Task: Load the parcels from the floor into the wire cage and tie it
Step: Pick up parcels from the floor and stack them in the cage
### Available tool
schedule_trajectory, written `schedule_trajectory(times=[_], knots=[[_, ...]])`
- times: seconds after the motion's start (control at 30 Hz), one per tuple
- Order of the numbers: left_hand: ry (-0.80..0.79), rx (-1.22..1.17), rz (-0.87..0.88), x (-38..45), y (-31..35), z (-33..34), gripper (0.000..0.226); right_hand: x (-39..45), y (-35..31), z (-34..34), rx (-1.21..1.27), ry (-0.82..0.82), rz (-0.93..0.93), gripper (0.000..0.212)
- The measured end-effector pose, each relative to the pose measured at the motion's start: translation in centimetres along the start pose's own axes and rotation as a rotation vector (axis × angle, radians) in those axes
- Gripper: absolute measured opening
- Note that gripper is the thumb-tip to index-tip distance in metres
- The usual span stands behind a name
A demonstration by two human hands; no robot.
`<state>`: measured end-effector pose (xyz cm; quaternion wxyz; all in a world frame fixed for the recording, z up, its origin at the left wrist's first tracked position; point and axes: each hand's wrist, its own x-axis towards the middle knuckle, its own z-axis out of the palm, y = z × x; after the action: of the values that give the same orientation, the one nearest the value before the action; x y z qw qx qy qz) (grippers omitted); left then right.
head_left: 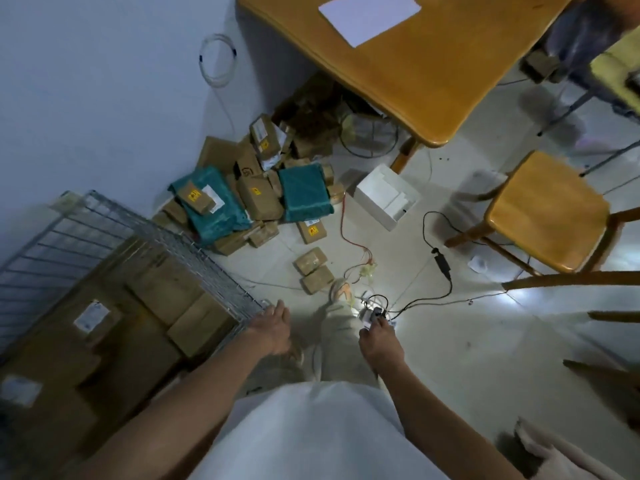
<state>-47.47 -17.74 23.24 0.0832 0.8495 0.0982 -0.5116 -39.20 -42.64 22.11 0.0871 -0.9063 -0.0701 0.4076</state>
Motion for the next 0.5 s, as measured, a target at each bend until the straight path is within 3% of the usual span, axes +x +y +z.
schedule_trajectory(times=[0.13, 0.5], knots=[[-0.066, -0.092, -0.065, 1.8, 0.1, -3.5, 0.085, 5.3, -2.6, -5.8, -0.037, -0.031, -0.087, 0.041], [0.164, -0.309, -0.055, 8.3, 3.6, -12.5, 0.055, 18.3, -9.7, -17.1, -0.188, -0.117, -0.231, 0.043]])
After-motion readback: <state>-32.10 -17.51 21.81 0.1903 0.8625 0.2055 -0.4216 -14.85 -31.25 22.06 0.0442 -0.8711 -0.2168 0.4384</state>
